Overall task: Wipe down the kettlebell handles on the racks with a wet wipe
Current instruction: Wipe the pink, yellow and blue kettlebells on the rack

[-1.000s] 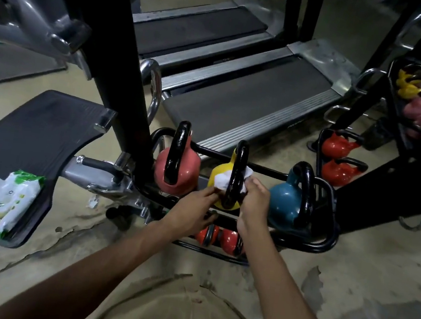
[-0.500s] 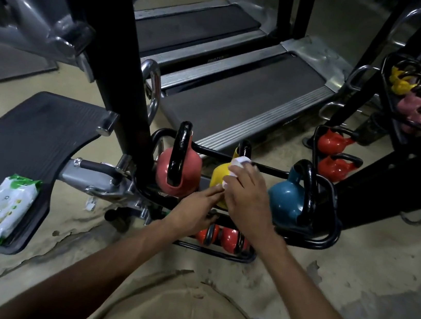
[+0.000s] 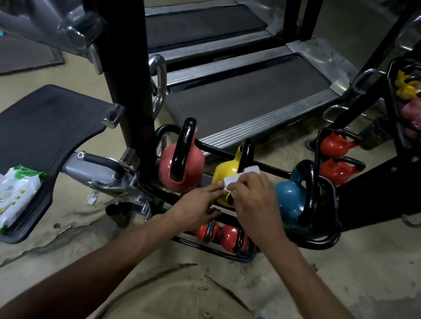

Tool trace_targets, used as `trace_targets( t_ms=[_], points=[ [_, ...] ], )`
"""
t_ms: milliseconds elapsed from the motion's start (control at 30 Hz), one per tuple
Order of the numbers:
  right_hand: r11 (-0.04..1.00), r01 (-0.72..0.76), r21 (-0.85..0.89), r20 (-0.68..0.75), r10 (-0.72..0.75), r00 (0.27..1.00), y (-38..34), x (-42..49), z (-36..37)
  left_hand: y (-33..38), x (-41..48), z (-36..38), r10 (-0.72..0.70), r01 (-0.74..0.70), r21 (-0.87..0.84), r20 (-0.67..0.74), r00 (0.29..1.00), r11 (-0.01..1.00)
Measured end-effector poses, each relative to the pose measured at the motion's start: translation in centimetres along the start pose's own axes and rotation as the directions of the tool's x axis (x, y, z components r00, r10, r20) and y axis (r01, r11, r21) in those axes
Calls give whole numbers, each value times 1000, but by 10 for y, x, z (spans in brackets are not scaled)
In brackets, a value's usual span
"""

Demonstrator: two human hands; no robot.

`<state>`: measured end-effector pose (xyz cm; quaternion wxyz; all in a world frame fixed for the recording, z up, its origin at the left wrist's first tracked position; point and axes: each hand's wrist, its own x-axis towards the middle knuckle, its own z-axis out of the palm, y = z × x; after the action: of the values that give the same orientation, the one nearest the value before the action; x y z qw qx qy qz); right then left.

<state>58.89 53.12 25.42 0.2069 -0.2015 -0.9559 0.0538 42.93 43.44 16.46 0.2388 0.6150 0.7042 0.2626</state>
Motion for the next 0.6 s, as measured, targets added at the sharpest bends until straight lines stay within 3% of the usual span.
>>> trace_targets(
  t_ms=[33, 67, 133, 200, 233, 300, 367, 467, 533, 600],
  points=[
    [967, -175, 187, -58, 189, 980, -6, -6, 3, 1, 0, -1, -9, 9, 12, 9, 1000, 1000],
    [862, -336, 379, -67, 387, 920, -11, -11, 6, 2, 0, -3, -15, 15, 21, 13, 1000, 1000],
    [527, -527, 667, 40, 681, 731, -19, -13, 11, 6, 0, -6, -18, 18, 27, 9, 1000, 999],
    [168, -556, 814, 236, 779, 581, -18, -10, 17, 10, 0, -7, -38, 38, 37, 3, 999, 999],
    [31, -539, 842, 321, 773, 547, -17, -9, 20, 12, 0, -7, -44, 44, 47, -1, 999, 998],
    [-120, -489, 864, 406, 740, 537, -16, -8, 23, 16, -1, -8, -41, 41, 63, -3, 999, 997],
    [-125, -445, 887, 381, 741, 553, -21, -13, 22, 17, -1, -9, -43, 43, 62, 5, 999, 997],
    [36, -446, 894, 247, 790, 561, -27, -24, 21, 17, -1, -10, -49, 47, 54, 35, 998, 997],
    [307, -450, 839, 98, 728, 678, -23, -27, 19, 18, -1, -9, -67, 65, 53, 36, 997, 996],
    [698, -343, 628, -83, 498, 863, -14, -27, 16, 20, -1, -8, -87, 86, 51, 30, 996, 995]
  ],
)
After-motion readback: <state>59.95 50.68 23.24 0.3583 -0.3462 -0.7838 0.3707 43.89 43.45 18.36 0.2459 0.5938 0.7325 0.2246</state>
